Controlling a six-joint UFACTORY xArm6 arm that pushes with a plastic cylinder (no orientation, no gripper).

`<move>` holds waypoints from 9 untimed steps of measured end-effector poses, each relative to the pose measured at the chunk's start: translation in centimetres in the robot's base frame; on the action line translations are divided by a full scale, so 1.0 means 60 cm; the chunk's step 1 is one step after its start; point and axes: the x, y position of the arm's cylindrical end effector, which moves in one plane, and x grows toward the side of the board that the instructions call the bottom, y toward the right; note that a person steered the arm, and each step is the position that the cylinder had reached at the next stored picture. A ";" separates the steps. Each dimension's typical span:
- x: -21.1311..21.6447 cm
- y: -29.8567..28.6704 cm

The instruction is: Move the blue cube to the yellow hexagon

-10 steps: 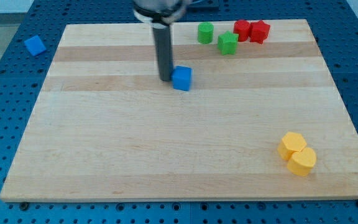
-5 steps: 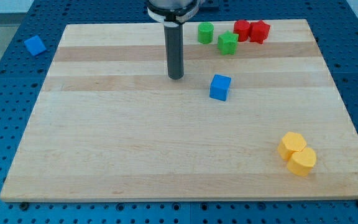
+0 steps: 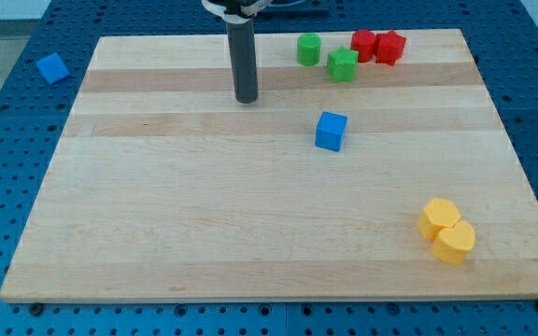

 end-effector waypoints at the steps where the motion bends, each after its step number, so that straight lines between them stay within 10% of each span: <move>1: 0.000 -0.006; 9: 0.138 0.208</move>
